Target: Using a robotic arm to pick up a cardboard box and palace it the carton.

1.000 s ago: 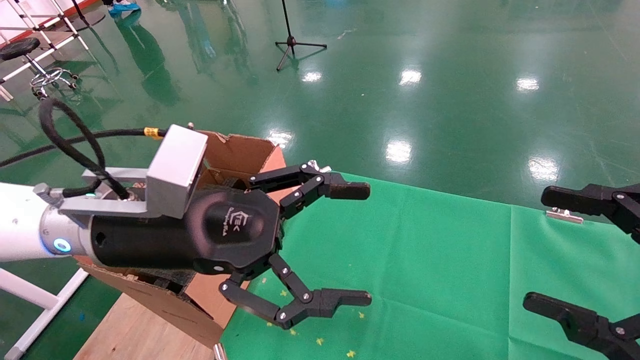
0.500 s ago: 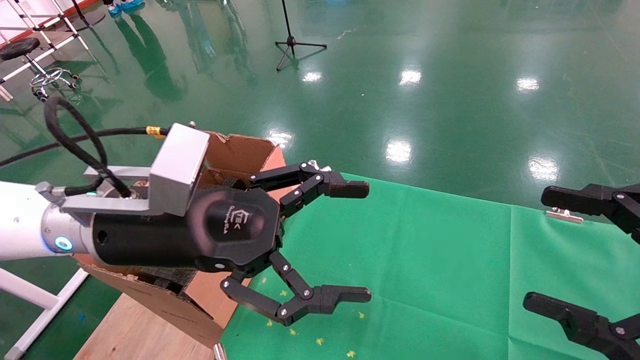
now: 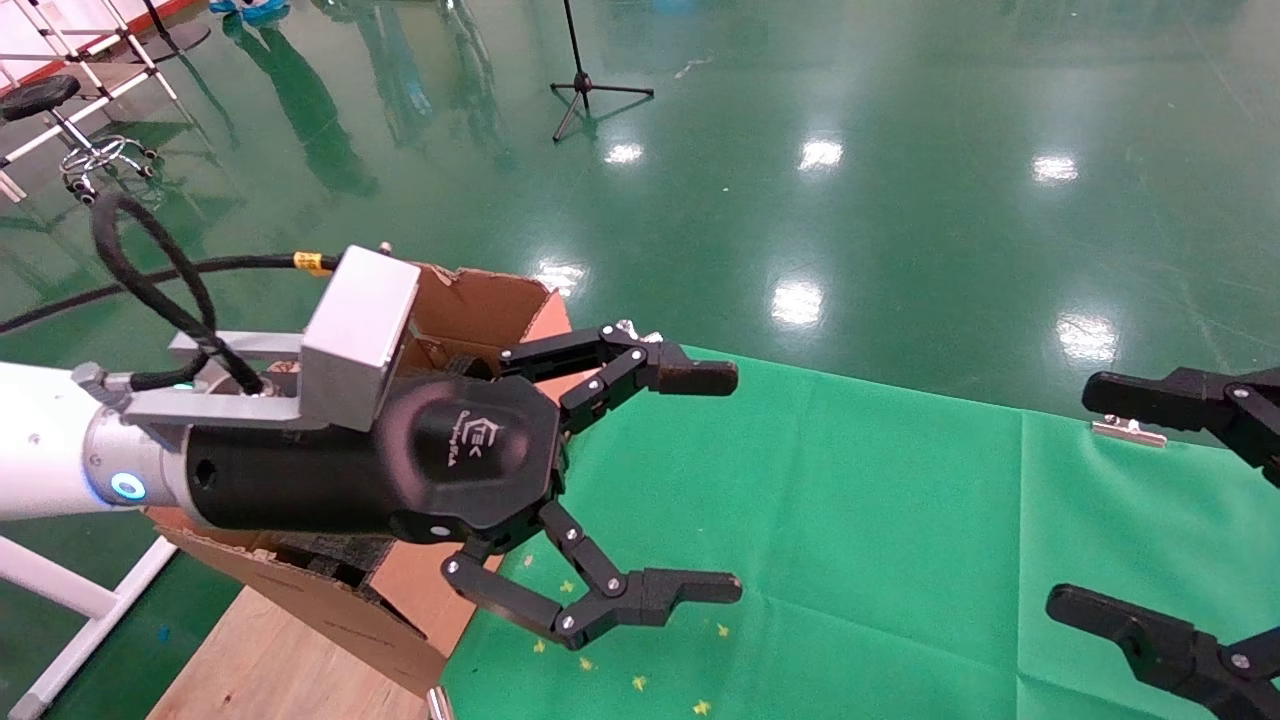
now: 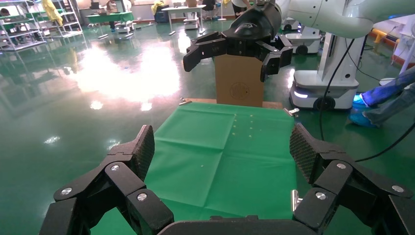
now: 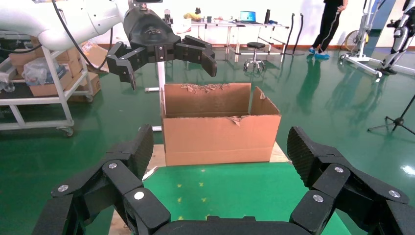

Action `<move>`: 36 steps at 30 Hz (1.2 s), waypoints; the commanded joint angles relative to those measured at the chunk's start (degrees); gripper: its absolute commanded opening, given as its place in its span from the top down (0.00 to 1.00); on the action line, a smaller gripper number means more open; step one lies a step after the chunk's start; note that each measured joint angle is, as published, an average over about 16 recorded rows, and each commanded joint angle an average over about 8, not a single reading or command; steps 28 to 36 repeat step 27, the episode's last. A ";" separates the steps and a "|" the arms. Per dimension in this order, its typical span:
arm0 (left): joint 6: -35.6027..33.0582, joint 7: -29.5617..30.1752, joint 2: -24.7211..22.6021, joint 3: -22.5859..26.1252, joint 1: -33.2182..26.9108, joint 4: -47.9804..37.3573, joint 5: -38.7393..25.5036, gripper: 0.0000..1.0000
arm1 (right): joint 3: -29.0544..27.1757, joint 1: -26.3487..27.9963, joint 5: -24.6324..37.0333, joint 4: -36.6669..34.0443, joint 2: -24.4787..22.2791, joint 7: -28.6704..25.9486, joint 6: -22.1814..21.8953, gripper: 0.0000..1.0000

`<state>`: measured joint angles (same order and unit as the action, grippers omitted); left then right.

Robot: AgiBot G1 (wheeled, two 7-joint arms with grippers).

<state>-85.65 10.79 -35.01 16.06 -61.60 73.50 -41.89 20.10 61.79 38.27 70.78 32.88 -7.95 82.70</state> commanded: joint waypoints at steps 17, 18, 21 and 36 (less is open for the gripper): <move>0.01 0.02 0.00 0.04 -0.07 -0.07 -0.07 0.00 | 0.00 0.00 0.00 0.00 0.00 0.00 0.00 0.00; 0.01 0.02 0.00 0.04 -0.07 -0.07 -0.07 0.00 | 0.00 0.00 0.00 0.00 0.00 0.00 0.00 0.00; 0.01 0.02 0.00 0.05 -0.07 -0.07 -0.08 0.00 | 0.00 0.00 0.00 0.00 0.00 0.00 0.00 0.00; 0.01 0.02 0.00 0.05 -0.07 -0.07 -0.08 0.00 | 0.00 0.00 0.00 0.00 0.00 0.00 0.00 0.00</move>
